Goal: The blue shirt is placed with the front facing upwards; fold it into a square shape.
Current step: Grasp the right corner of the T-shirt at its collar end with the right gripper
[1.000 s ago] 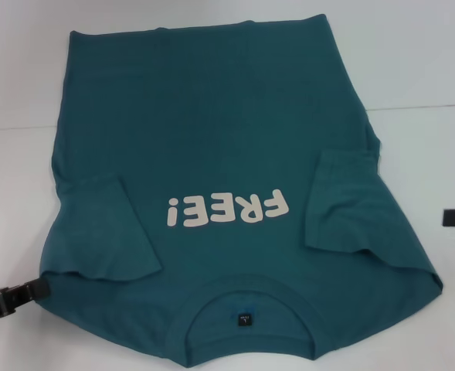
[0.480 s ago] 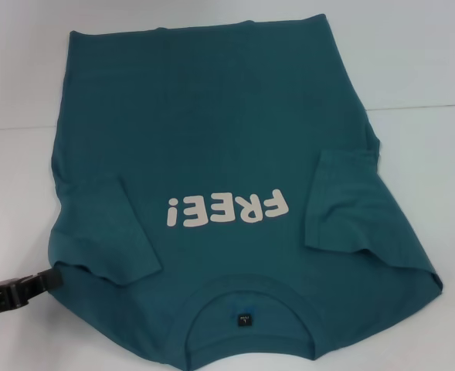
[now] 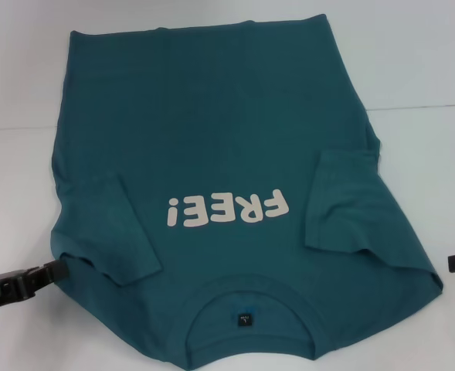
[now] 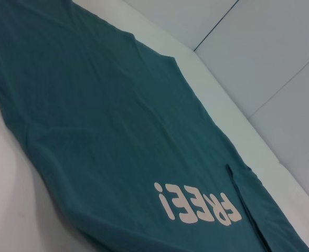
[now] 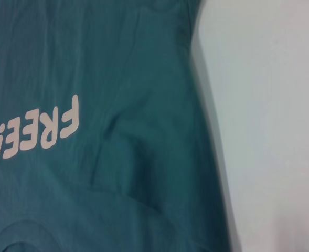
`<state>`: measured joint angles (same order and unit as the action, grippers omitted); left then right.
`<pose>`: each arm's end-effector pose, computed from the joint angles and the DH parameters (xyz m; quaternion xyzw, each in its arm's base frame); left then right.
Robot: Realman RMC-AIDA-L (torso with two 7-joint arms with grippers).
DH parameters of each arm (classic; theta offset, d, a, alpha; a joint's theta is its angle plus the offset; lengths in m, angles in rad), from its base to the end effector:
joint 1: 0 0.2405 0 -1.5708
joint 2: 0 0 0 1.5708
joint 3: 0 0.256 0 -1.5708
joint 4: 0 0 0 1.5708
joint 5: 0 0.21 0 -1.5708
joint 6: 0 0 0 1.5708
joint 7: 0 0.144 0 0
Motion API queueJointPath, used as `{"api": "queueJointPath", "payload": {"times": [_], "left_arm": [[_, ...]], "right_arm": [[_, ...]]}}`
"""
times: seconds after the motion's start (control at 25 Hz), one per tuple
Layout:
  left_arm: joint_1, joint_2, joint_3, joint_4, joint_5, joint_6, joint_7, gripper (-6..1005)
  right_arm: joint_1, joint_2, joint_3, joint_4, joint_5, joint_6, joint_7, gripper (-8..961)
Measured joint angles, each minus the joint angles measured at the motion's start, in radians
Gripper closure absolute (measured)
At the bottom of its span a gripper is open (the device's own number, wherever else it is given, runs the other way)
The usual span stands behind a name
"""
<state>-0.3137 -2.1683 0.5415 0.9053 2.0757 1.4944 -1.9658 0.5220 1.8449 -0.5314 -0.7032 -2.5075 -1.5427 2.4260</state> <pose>-0.3229 0.2889 0.0282 -0.7836 -0.5254 -0.2654 0.1986 0.3631 0.3229 0.1066 -0.7069 0.6822 0.0593 0.1769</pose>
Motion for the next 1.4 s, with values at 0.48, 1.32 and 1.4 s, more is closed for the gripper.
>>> {"api": "queueJointPath", "payload": {"times": [0.48,1.32,1.4], "left_arm": [[-0.002,-0.002,0.0,0.0,-0.002,0.008,0.002,973],[-0.003,-0.002,0.0,-0.002,-0.003,0.01,0.005,973],[-0.003,-0.002,0.0,-0.002,-0.003,0.01,0.005,973]], "right_arm": [[0.014,0.031,0.003,0.001,0.007,0.026,-0.001,67],[0.035,0.059,-0.006,0.005,0.003,0.053,-0.004,88],[0.035,0.061,-0.01,0.006,0.003,0.055,-0.004,90]]}}
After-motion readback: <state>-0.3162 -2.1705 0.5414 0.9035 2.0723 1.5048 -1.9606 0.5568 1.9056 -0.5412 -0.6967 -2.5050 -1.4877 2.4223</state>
